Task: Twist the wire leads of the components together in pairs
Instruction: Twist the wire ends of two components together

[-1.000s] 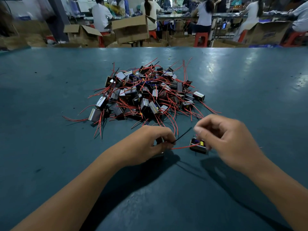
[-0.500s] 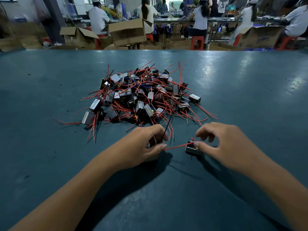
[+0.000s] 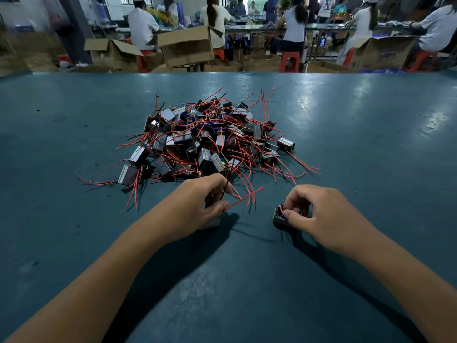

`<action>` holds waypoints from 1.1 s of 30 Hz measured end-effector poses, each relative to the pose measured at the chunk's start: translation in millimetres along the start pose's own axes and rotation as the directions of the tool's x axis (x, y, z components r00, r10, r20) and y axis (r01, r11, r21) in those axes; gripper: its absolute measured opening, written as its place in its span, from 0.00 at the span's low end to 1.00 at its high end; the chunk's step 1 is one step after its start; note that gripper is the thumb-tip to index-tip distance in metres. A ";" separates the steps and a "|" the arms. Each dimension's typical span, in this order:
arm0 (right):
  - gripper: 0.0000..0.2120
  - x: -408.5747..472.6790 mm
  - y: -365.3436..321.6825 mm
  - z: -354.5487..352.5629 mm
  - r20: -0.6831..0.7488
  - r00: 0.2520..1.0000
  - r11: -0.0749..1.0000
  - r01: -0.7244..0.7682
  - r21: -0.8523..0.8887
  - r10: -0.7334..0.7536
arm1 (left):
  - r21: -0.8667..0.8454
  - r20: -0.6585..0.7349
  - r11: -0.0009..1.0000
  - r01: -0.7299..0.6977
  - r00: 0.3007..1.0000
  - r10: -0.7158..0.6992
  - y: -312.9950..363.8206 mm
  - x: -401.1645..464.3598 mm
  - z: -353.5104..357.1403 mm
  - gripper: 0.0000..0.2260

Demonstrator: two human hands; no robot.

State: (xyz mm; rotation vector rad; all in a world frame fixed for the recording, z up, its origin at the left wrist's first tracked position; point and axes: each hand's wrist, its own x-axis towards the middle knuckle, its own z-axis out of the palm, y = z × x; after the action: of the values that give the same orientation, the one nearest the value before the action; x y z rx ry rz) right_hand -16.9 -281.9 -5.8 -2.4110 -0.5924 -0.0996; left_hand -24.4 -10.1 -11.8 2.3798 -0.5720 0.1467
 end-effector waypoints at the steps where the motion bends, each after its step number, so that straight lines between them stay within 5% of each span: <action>1: 0.07 -0.7 -0.5 -1.5 0.012 1.000 1.000 -0.005 0.014 0.005 | 0.007 -0.010 1.000 0.011 1.000 -0.011 -1.8 0.0 -1.6 0.09; 6: 0.08 -3.6 -4.2 -6.5 0.046 0.998 0.999 0.048 0.005 -0.048 | 0.037 -0.194 0.999 -0.014 0.981 0.021 0.9 -1.0 -5.0 0.11; 10: 0.10 -5.2 -9.5 -7.7 0.074 0.992 0.994 0.099 0.043 -0.102 | 0.156 -0.402 0.964 -0.217 0.877 0.263 27.6 -5.7 -2.6 0.03; 13: 0.09 -6.8 -14.0 -10.5 0.099 0.983 0.982 0.142 0.122 -0.155 | 0.135 -0.296 0.929 -0.344 0.881 0.369 49.0 -12.5 10.2 0.09; 17: 0.03 -8.4 -19.9 -13.8 0.155 0.965 0.958 0.174 0.227 -0.212 | 0.236 -0.157 0.924 -0.300 0.927 0.342 58.7 -13.6 23.1 0.19; 26: 0.02 -11.8 -24.1 -21.6 0.134 0.947 0.920 0.239 0.311 -0.292 | -0.088 -0.122 0.960 -0.266 0.959 0.255 64.9 -11.9 23.2 0.05; 33: 0.03 -13.5 -23.3 -20.6 0.123 0.940 0.917 0.273 0.289 -0.319 | -0.153 -0.136 0.968 -0.199 0.974 0.178 68.7 -15.2 29.6 0.04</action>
State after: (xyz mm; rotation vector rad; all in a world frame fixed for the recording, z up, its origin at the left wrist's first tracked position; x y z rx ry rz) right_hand -37.6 -283.6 20.9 -2.0641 -0.9844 0.0542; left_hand -69.5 -70.1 2.4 2.1367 -0.7235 0.3141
